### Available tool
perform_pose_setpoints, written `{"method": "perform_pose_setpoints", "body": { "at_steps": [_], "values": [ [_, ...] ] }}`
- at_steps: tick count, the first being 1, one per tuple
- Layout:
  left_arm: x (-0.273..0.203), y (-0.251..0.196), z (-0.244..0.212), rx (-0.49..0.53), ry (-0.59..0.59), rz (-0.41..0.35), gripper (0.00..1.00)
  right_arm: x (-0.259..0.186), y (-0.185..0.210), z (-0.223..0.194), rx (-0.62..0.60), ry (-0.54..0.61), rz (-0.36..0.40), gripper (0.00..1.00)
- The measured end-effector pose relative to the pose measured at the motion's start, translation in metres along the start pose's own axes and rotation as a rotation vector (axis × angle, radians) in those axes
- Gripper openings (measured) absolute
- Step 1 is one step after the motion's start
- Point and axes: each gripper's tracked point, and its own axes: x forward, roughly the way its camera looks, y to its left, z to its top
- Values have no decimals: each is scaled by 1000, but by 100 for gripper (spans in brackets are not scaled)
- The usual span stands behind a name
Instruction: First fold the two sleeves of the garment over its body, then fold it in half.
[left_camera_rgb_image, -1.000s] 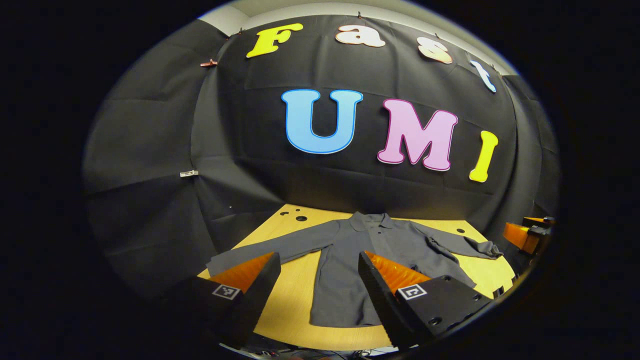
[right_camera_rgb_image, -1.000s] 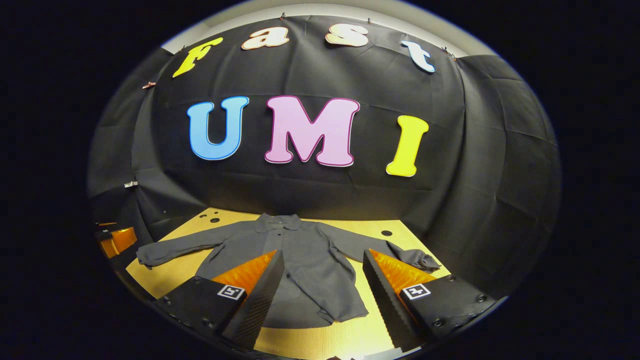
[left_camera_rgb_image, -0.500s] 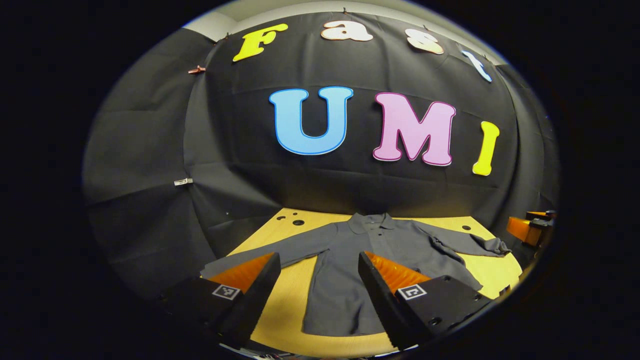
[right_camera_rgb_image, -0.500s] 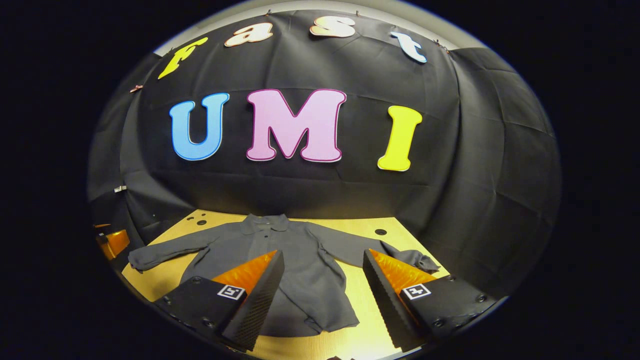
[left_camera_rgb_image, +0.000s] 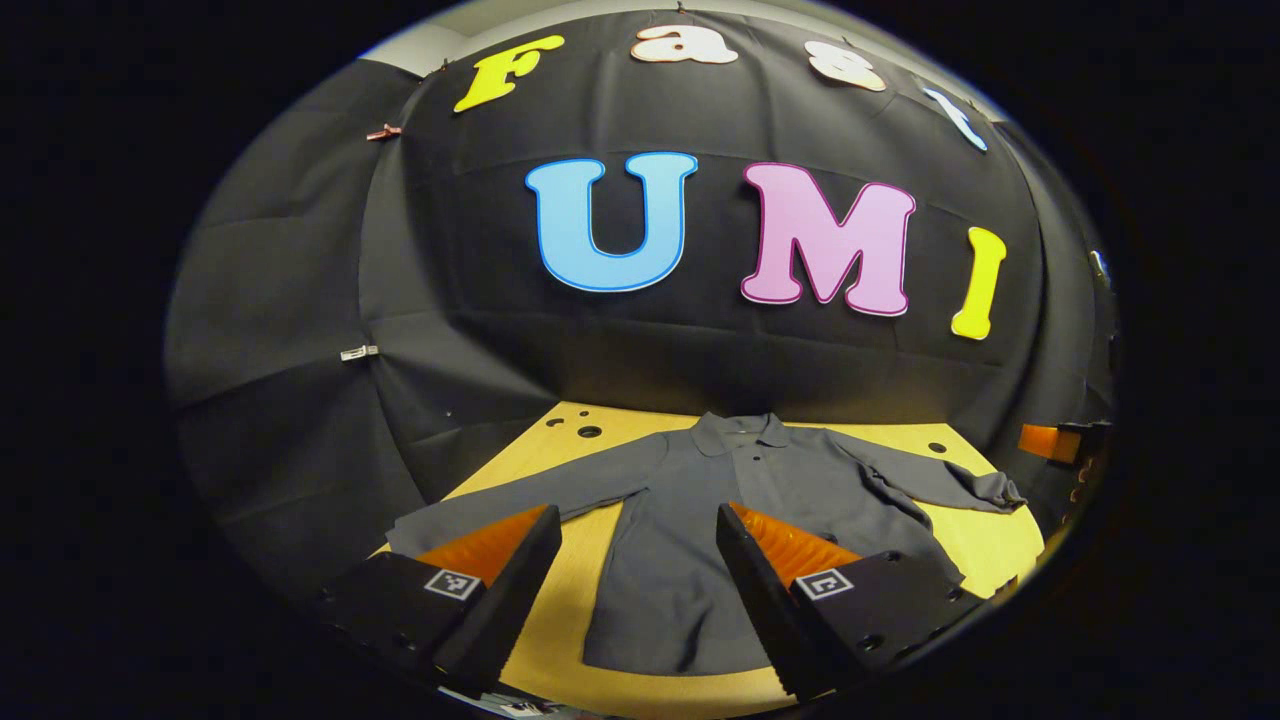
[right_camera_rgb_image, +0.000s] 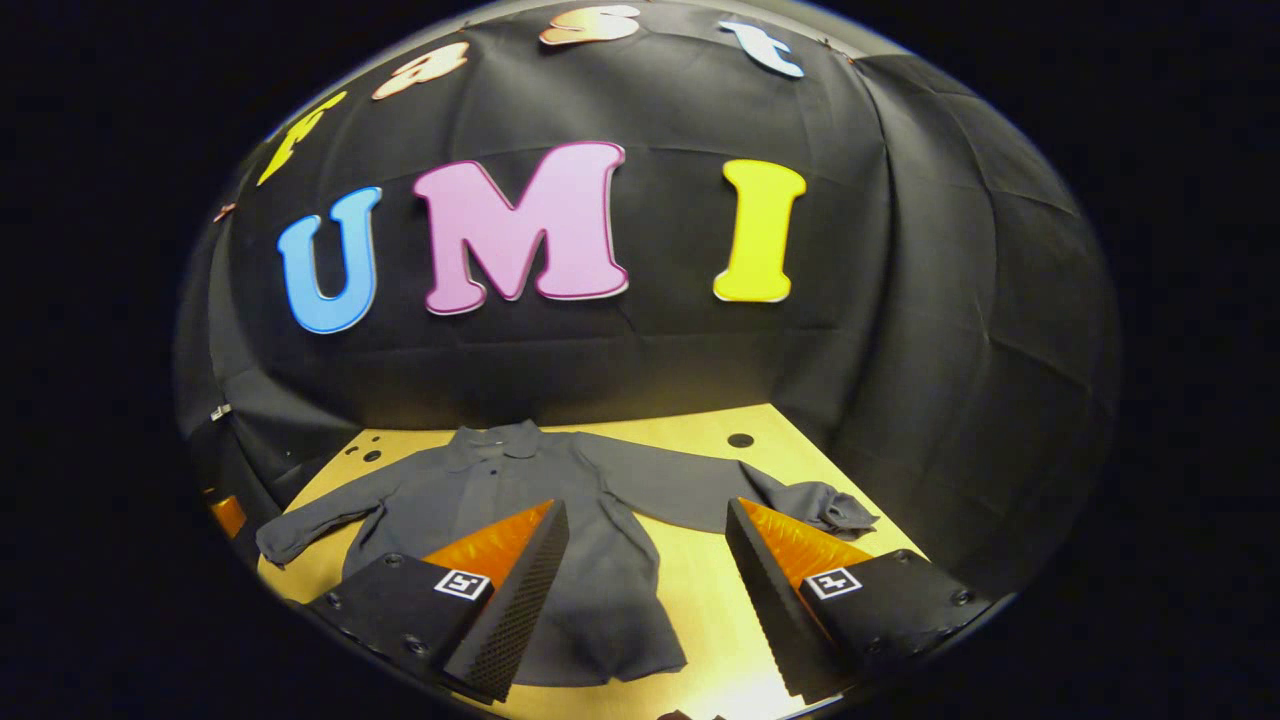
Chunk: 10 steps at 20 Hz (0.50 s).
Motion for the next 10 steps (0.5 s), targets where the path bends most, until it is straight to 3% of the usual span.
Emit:
{"method": "perform_pose_setpoints", "body": {
  "at_steps": [5, 10],
  "values": [
    [14, -19, -11, 3, 43, 5, 98, 36, -77, -14, 58, 83, -104, 97],
    [29, -37, -11, -10, 71, 0, 98, 71, -132, -48, 49, 188, -152, 99]
  ]
}}
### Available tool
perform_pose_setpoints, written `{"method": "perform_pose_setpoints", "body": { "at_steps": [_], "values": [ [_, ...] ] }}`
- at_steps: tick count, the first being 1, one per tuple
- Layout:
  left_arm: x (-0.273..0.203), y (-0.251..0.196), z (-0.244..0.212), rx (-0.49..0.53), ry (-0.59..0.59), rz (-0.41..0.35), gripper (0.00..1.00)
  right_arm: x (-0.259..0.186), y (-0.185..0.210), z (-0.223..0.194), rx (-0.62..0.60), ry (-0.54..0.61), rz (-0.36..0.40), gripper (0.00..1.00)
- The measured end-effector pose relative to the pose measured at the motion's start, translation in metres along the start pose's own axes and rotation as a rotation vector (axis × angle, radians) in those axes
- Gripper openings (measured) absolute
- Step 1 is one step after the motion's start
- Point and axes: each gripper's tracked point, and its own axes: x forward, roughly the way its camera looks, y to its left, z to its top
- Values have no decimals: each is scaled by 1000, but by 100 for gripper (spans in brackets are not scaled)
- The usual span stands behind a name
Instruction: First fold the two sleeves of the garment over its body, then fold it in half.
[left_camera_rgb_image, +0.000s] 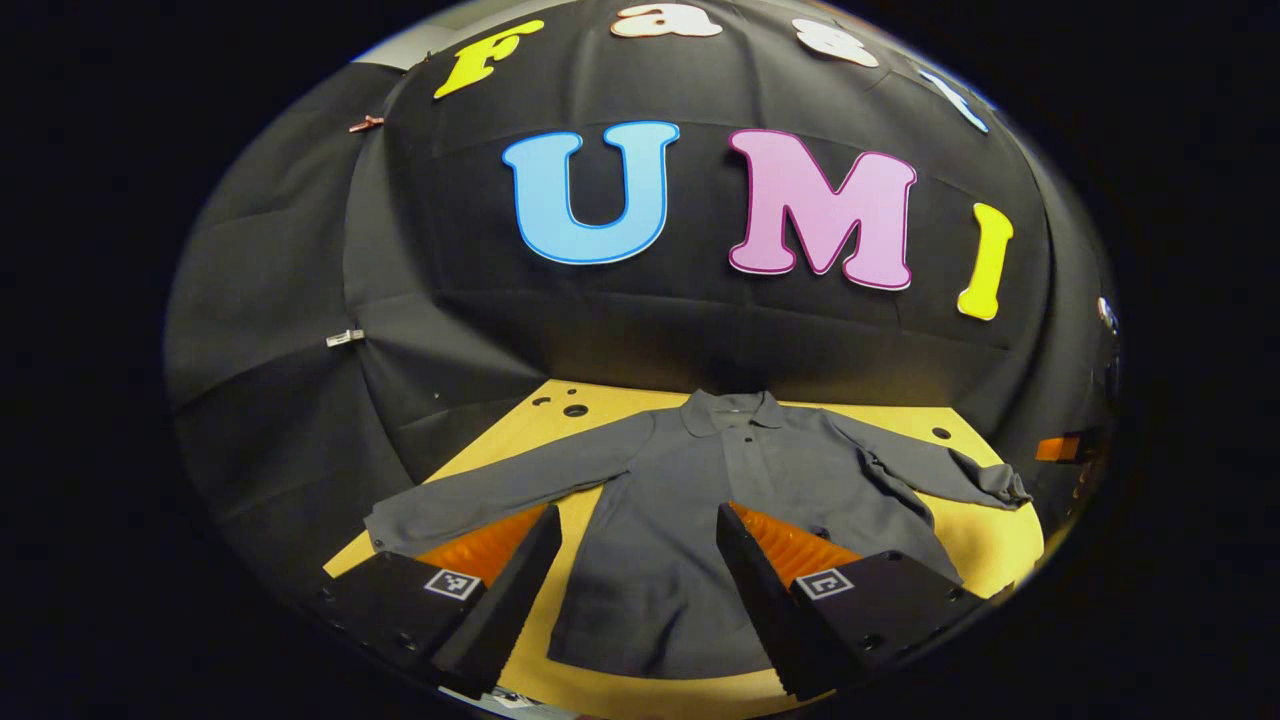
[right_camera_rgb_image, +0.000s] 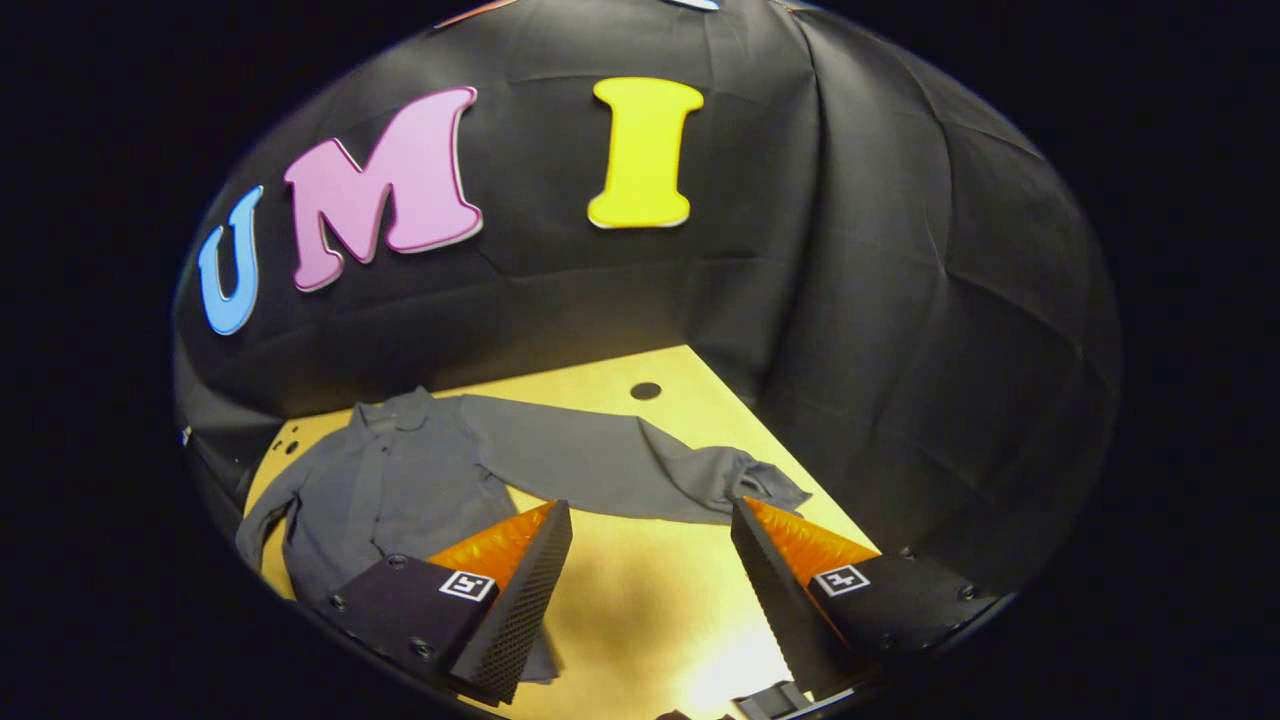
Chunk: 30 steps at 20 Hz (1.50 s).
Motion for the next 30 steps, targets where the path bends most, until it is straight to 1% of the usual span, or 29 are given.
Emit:
{"method": "perform_pose_setpoints", "body": {
  "at_steps": [4, 9, 12, 14, 17, 20, 24, 26, 28, 30],
  "values": [
    [6, -12, 0, 24, 15, 7, 98, 44, -18, -17, 20, 65, 1, 99],
    [11, -21, -13, 61, 55, 11, 98, 96, -45, -35, -14, 126, -34, 99],
    [14, -25, -18, 51, 85, 19, 98, 122, -56, -46, 6, 169, -40, 99],
    [16, -27, -22, 63, 102, 22, 98, 138, -65, -55, 9, 198, -62, 99],
    [20, -28, -25, 100, 112, 29, 98, 156, -74, -63, 62, 232, -83, 99],
    [23, -30, -25, 104, 129, 28, 97, 177, -84, -72, 79, 258, -113, 99],
    [32, -49, -28, 123, 146, -13, 97, 194, -87, -81, 114, 307, -121, 99],
    [33, -57, -26, 146, 140, -34, 96, 206, -88, -81, 90, 298, -132, 99],
    [34, -65, -26, 156, 136, -50, 96, 203, -86, -81, 58, 292, -130, 99],
    [32, -72, -23, 144, 127, -65, 96, 204, -83, -81, 61, 296, -118, 95]
  ]
}}
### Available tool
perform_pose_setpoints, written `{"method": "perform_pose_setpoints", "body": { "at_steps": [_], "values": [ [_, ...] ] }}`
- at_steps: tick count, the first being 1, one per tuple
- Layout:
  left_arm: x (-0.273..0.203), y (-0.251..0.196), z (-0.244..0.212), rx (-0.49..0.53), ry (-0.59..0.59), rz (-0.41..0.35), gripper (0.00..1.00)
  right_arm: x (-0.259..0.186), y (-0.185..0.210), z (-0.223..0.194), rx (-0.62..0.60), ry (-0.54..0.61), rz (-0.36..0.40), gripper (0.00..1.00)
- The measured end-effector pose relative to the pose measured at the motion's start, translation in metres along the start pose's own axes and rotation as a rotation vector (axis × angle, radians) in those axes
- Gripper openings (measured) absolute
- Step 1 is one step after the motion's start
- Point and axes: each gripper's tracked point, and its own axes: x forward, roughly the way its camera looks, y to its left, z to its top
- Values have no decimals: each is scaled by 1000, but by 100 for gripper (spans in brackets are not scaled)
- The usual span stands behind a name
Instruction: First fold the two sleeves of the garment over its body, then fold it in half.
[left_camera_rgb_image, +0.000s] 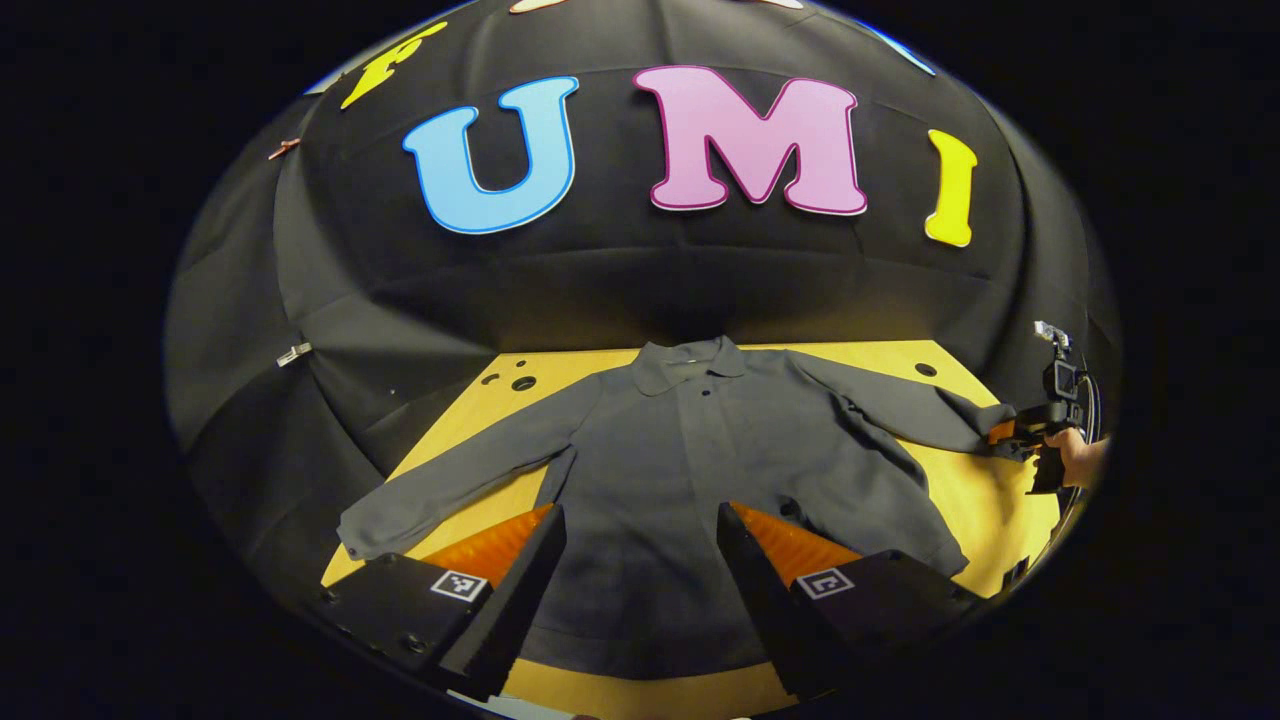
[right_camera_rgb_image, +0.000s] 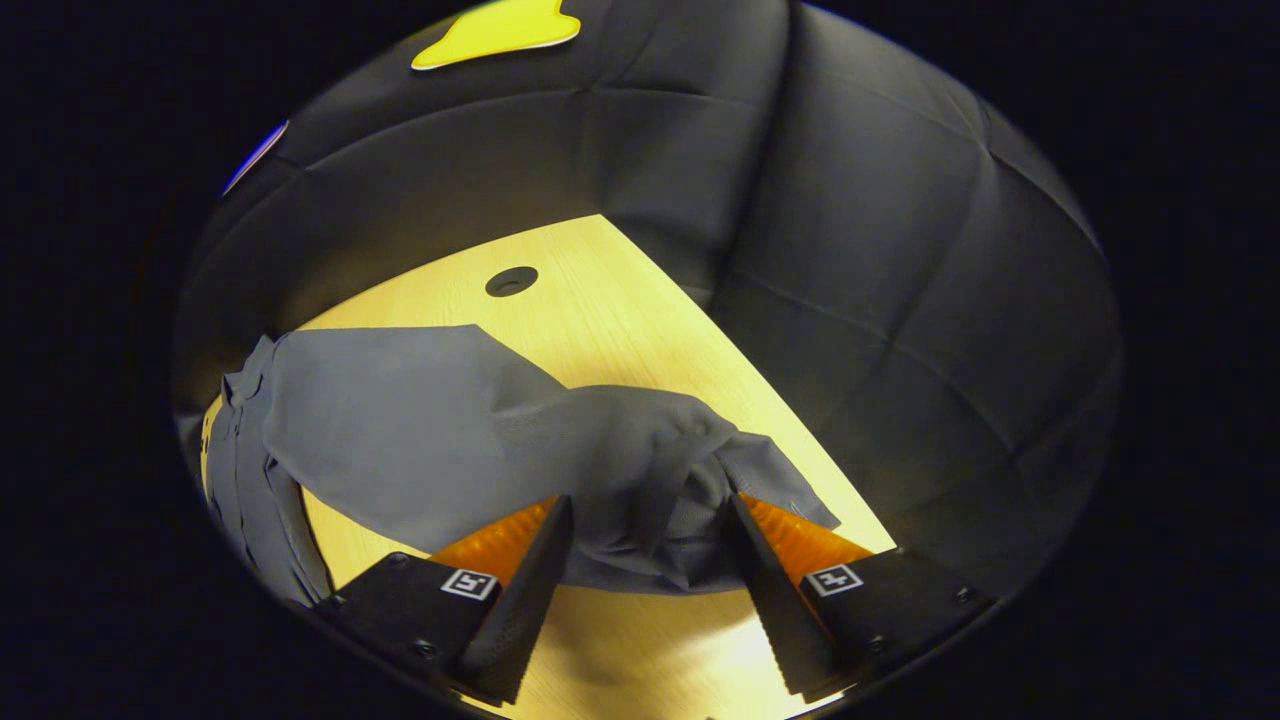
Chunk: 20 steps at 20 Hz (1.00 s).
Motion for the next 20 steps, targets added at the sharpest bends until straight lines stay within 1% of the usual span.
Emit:
{"method": "perform_pose_setpoints", "body": {
  "at_steps": [1, 3, 5, 6, 7, 8, 9, 10, 11, 14, 17, 18, 20],
  "values": [
    [0, -3, -1, -5, -4, -9, 96, 2, 2, 0, -1, 5, 3, 96],
    [-1, -1, 1, 0, -10, -5, 96, 4, 7, 0, 9, 12, 4, 62],
    [-4, 4, 1, -2, -17, 7, 96, 2, 12, 0, 14, 15, 22, 28],
    [-5, 6, -1, -9, -17, 12, 96, 1, 15, -1, 12, 27, 36, 15],
    [-6, 9, -3, -20, -13, 16, 96, -1, 17, -2, 21, 43, 52, 9],
    [-6, 11, -6, -35, -8, 19, 96, -3, 20, -4, 33, 70, 68, 6],
    [-6, 12, -11, -54, -2, 23, 96, -4, 22, -2, 32, 78, 76, 6],
    [-7, 15, -14, -72, 5, 27, 96, -7, 23, 3, 15, 67, 74, 14],
    [-7, 17, -17, -85, 11, 33, 96, -12, 26, 9, -5, 48, 75, 5],
    [-8, 24, -23, -106, 14, 43, 96, -34, 43, 33, -63, 1, 101, 5],
    [-11, 36, -34, -79, 16, 73, 96, -62, 63, 63, -128, -56, 134, 5],
    [-14, 40, -39, -77, 18, 79, 96, -70, 71, 72, -150, -63, 132, 5],
    [-20, 44, -50, -96, 32, 90, 96, -86, 97, 86, -170, -75, 172, 5]
  ]
}}
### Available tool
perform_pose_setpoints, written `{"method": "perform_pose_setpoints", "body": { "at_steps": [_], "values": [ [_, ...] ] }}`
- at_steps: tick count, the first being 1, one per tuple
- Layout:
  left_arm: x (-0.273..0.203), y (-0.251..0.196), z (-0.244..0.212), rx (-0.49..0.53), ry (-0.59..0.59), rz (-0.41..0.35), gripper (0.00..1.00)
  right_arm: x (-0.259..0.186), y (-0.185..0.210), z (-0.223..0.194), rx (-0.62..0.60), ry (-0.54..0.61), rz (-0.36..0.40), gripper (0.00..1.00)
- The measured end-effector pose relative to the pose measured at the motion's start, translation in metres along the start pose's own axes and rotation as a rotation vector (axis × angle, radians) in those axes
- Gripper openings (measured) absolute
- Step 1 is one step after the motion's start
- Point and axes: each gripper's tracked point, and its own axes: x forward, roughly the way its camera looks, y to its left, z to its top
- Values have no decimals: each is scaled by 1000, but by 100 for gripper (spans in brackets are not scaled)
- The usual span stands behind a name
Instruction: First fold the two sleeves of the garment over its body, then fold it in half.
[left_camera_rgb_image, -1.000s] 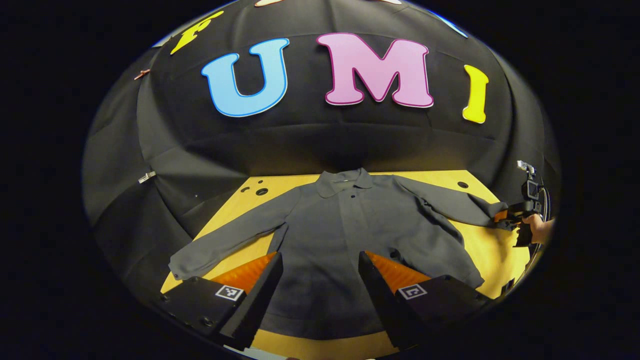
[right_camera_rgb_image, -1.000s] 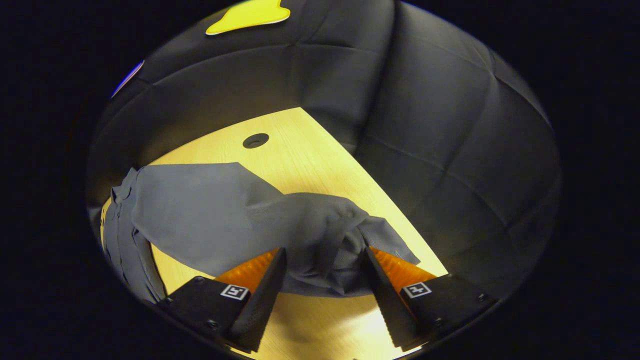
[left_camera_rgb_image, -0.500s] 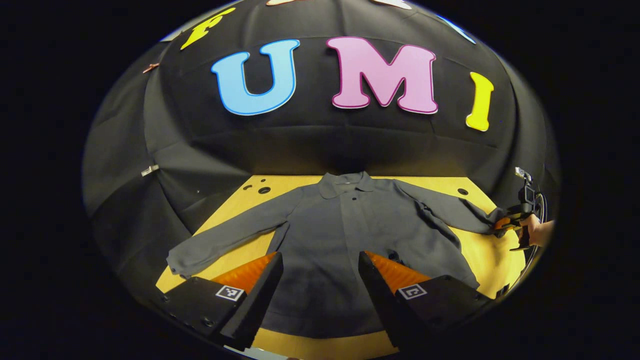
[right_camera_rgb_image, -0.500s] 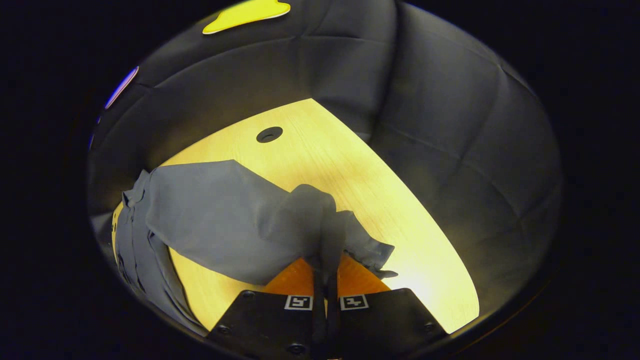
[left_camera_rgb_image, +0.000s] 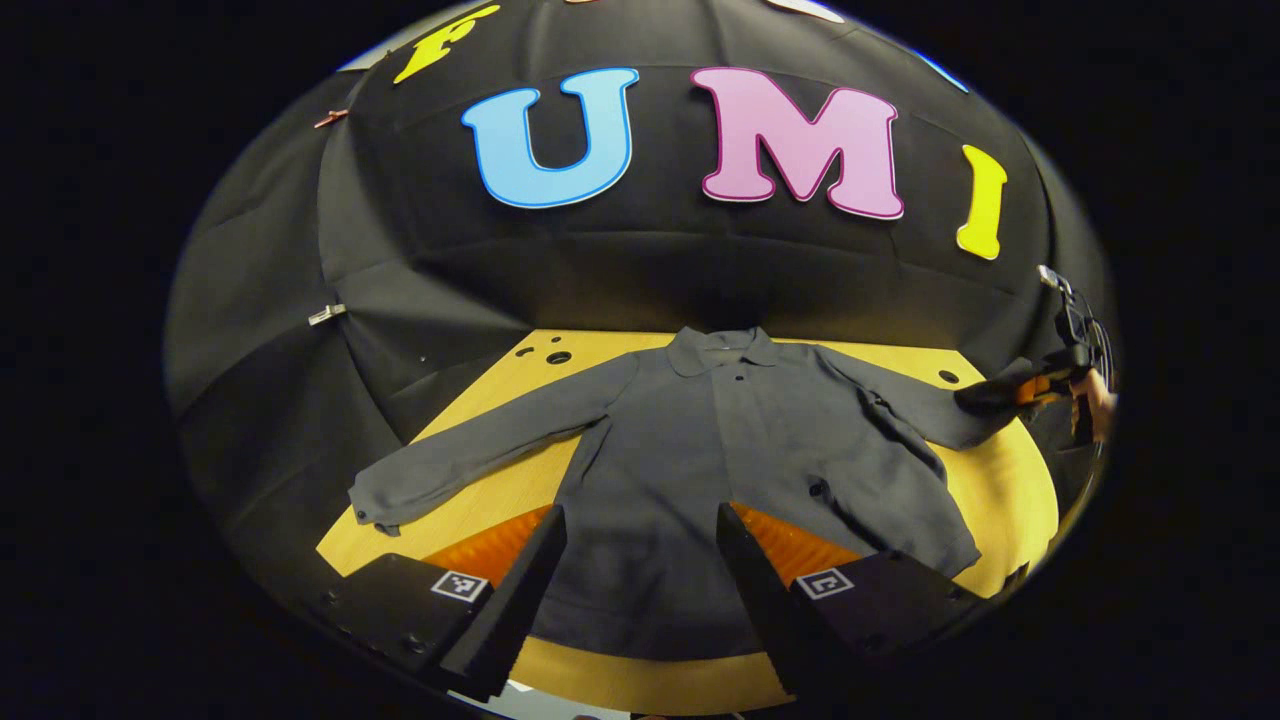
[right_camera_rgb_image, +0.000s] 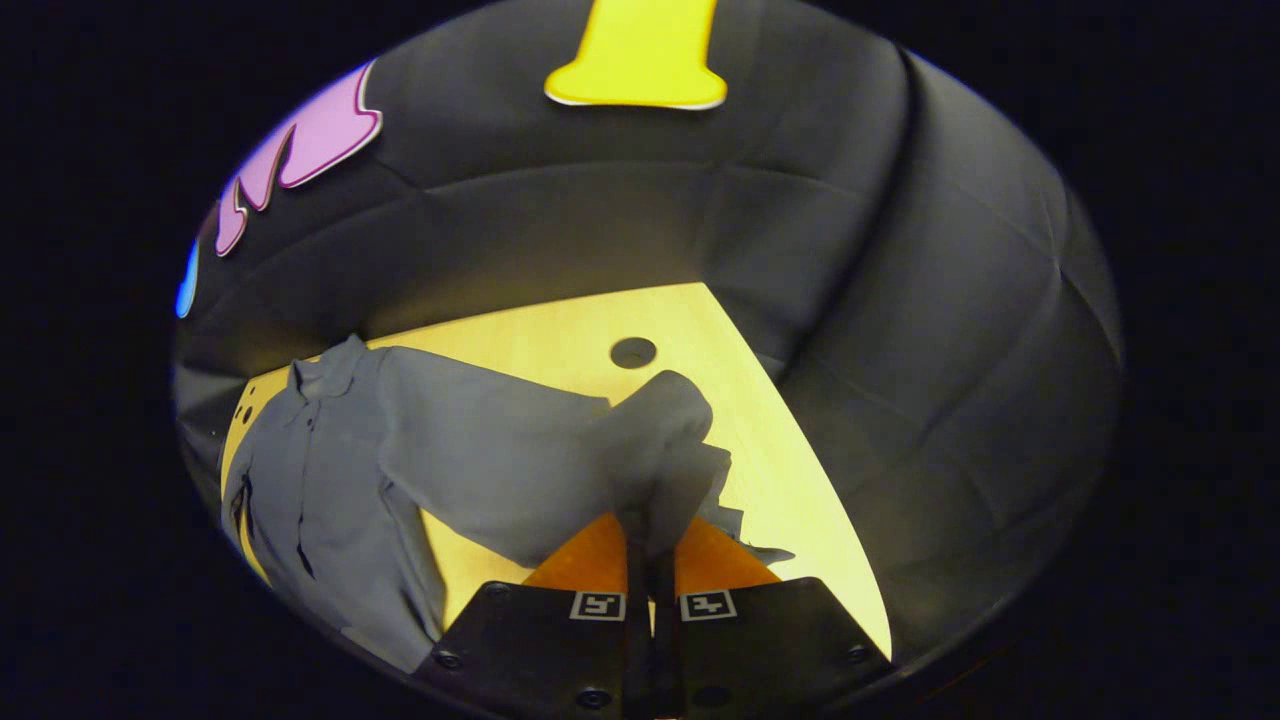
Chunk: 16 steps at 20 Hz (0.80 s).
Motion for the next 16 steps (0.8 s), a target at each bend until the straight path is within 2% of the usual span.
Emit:
{"method": "perform_pose_setpoints", "body": {
  "at_steps": [3, 6, 9, 16],
  "values": [
    [-6, 13, -10, -39, 19, 28, 96, -9, 49, 29, -31, -40, 77, 5],
    [-12, 31, -15, -104, 21, 74, 96, -17, 100, 46, -115, -67, 130, 5],
    [-16, 48, -21, -166, 28, 115, 96, -16, 165, 50, -165, -62, 205, 5],
    [-20, 92, -36, -221, 33, 217, 96, -22, 333, 61, -337, -84, 393, 5]
  ]
}}
